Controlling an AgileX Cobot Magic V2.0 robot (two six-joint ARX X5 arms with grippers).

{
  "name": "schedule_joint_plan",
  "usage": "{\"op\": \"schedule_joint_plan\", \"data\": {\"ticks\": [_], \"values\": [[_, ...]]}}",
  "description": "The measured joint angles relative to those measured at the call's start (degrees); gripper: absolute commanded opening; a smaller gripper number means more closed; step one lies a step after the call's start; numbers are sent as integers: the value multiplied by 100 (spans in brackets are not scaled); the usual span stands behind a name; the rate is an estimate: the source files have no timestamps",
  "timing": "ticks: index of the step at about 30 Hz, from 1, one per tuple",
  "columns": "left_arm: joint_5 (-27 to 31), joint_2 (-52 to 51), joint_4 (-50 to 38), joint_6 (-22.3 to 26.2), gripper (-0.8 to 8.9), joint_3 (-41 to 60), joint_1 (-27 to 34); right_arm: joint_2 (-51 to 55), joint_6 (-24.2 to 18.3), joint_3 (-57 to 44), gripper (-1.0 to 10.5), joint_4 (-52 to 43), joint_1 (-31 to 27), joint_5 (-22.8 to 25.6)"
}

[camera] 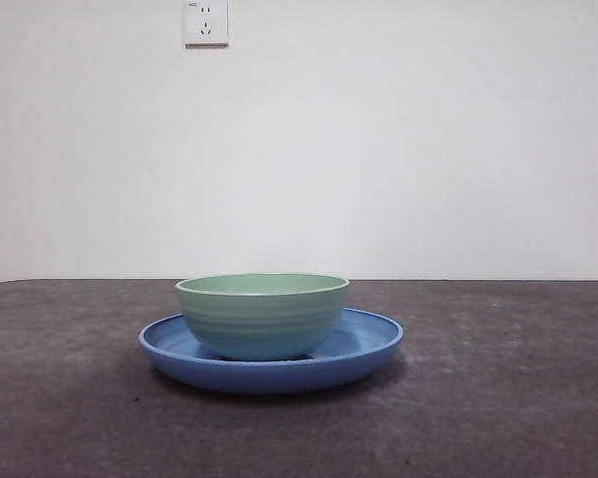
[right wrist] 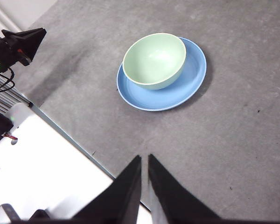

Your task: Place the green bowl on the blue plate

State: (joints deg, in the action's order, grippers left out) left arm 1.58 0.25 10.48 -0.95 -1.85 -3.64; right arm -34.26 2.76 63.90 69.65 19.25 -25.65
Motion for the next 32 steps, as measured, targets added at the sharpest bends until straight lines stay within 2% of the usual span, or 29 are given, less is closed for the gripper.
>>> {"op": "schedule_joint_plan", "data": {"ticks": [3, 6, 11, 14, 20, 23, 32], "values": [[0, 0, 0, 0, 50, 0, 0, 57, -4, -42, 22, -28, -400, -50], [0, 0, 0, 0, 50, 0, 0, 310, -247, -326, 21, -472, -1025, -118], [0, 0, 0, 0, 50, 0, 0, 1126, -723, -1696, 22, -2406, -1812, -111], [0, 0, 0, 0, 50, 0, 0, 1615, -852, -2715, 22, -3521, -2094, -109], [0, 0, 0, 0, 50, 0, 0, 2343, -894, -4411, 22, -5095, -2356, 120], [0, 0, 0, 0, 50, 0, 0, 2601, -892, -4972, 22, -5464, -2371, 280], [0, 0, 0, 0, 50, 0, 0, 3169, -496, -5648, 22, -5880, -2371, 1547]]}}
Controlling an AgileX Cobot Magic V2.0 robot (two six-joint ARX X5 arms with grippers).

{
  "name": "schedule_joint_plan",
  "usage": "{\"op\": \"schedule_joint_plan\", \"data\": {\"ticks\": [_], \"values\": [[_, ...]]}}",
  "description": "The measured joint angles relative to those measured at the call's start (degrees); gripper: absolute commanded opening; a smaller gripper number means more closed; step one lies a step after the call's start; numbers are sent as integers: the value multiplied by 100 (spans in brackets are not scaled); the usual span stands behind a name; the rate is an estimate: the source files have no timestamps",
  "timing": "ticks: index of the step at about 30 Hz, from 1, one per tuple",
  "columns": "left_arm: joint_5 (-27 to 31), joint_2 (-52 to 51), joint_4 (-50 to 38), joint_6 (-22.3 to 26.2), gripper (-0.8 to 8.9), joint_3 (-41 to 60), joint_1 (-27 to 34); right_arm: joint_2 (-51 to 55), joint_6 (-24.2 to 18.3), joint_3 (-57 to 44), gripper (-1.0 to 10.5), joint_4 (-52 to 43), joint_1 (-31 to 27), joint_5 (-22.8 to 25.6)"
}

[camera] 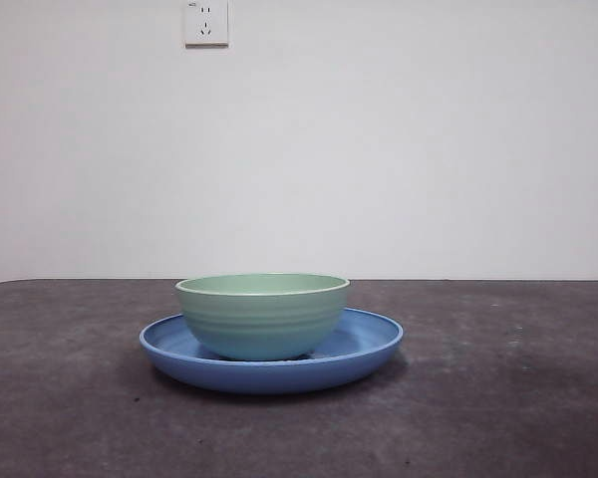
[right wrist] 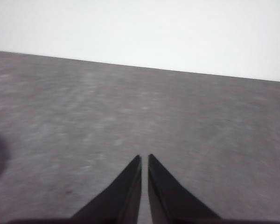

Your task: Place the green bowl on the blue plate

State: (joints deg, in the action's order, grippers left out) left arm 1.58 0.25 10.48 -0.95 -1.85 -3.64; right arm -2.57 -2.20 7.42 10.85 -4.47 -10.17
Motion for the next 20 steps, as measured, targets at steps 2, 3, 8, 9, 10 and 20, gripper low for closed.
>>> {"op": "schedule_joint_plan", "data": {"ticks": [2, 3, 8, 9, 10, 20], "values": [[0, 0, 0, 0, 50, 0, 0, 52, 59, -94, 22, -2, 0, 313], [0, 0, 0, 0, 50, 0, 0, 66, 87, -140, 22, -4, 0, 413], [0, 0, 0, 0, 50, 0, 0, 76, 236, -417, 21, -46, 0, 564], [0, 0, 0, 0, 50, 0, 0, 76, 269, -457, 22, -50, 0, 564], [0, 0, 0, 0, 50, 0, 0, 79, 297, -492, 22, -72, 0, 564], [0, 0, 0, 0, 50, 0, 0, 223, 557, -634, 22, -92, 127, 570]]}}
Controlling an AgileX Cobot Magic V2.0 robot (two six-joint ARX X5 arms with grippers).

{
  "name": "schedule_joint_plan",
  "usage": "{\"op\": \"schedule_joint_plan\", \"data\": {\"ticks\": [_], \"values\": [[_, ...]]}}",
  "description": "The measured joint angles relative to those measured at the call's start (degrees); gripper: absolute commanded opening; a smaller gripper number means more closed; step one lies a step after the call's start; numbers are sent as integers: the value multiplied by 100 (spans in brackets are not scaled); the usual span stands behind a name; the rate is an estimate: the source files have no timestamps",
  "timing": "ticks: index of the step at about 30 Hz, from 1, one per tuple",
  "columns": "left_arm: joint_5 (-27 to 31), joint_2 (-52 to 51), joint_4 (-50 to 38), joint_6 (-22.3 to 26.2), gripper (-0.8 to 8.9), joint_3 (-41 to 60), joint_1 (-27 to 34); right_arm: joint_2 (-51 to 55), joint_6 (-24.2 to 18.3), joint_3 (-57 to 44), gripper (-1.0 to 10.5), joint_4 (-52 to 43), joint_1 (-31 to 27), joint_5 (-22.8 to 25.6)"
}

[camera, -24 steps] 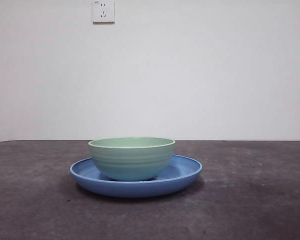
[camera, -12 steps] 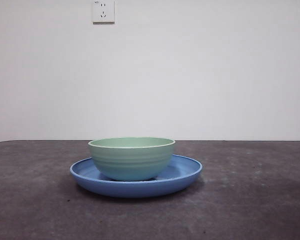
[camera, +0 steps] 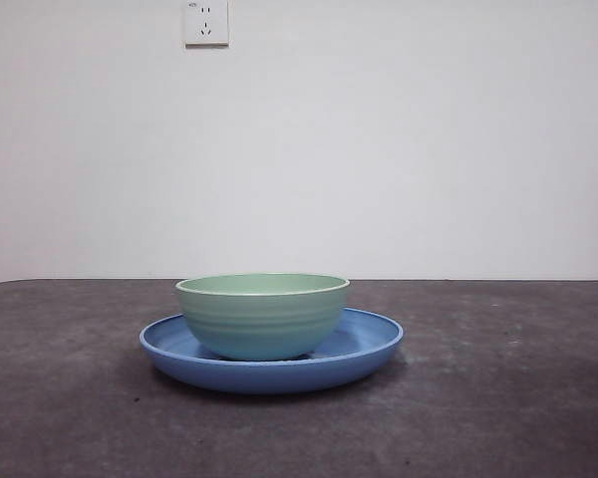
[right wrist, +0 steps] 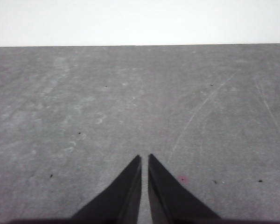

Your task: Place the green bowl on the blue plate

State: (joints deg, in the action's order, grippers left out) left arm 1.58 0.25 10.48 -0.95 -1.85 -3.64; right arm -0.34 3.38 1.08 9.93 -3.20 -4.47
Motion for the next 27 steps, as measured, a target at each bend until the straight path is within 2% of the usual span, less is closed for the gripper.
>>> {"op": "schedule_joint_plan", "data": {"ticks": [7, 12, 27], "values": [[0, 0, 0, 0, 50, 0, 0, 0, 2, 0, 22, 2, 68, 44], [0, 0, 0, 0, 50, 0, 0, 0, 4, 0, 22, 13, 192, 315], [0, 0, 0, 0, 50, 0, 0, 0, 4, -11, 22, -33, 247, 317]]}}
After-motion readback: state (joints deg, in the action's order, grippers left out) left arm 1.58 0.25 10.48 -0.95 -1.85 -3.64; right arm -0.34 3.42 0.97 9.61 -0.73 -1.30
